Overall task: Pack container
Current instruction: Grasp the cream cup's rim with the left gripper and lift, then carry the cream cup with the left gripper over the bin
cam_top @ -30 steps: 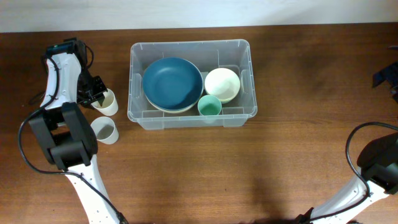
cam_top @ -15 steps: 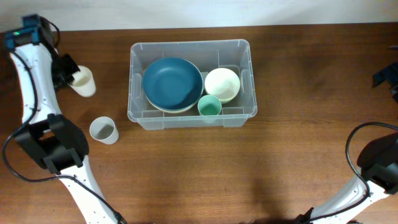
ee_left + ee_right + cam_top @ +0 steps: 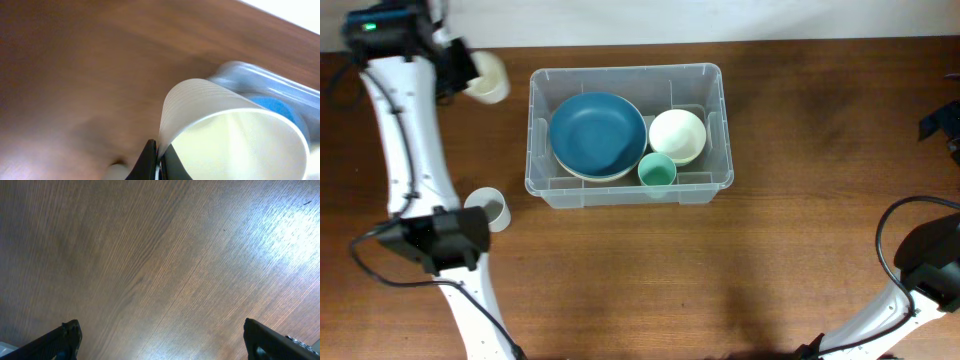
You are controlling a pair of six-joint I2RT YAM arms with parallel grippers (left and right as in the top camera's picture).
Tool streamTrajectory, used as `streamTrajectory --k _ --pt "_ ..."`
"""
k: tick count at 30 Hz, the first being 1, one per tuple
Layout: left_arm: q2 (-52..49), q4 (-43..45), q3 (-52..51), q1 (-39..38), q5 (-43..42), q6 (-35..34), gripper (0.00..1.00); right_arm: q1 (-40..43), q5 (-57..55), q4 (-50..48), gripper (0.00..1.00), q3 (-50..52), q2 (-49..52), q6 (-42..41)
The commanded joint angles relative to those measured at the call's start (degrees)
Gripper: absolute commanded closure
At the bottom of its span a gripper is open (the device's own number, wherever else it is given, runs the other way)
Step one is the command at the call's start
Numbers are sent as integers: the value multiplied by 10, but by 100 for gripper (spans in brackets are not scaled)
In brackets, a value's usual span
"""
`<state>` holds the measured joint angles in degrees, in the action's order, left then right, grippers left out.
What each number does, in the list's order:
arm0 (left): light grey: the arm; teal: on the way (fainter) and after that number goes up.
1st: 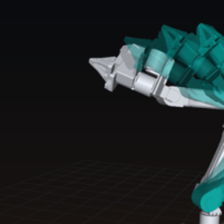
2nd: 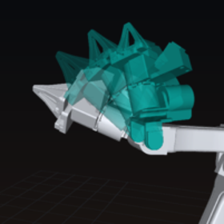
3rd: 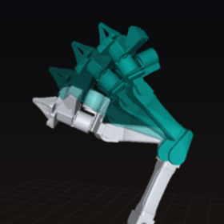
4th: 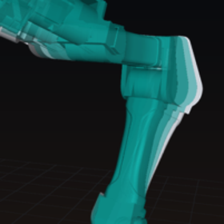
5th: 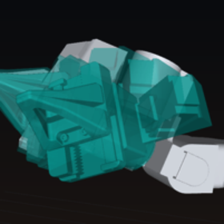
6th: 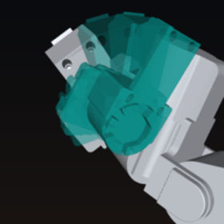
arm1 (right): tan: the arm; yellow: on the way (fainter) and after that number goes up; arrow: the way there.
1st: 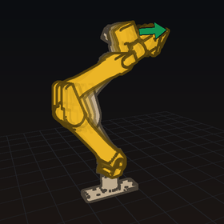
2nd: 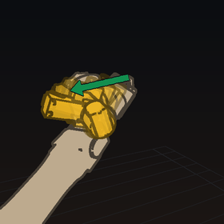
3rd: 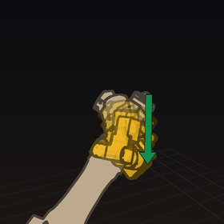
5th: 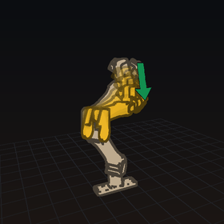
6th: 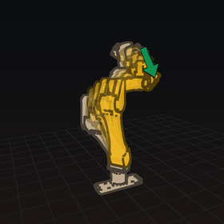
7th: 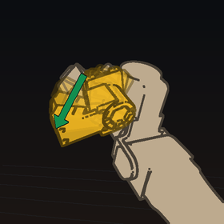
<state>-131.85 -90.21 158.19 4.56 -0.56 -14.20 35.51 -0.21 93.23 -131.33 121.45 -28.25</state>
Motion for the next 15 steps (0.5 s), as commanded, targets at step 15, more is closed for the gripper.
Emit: streamTrajectory --k 15 --pt "42 -65 19 -277 -29 60 99 1 -9 0 1 3 -11 4"
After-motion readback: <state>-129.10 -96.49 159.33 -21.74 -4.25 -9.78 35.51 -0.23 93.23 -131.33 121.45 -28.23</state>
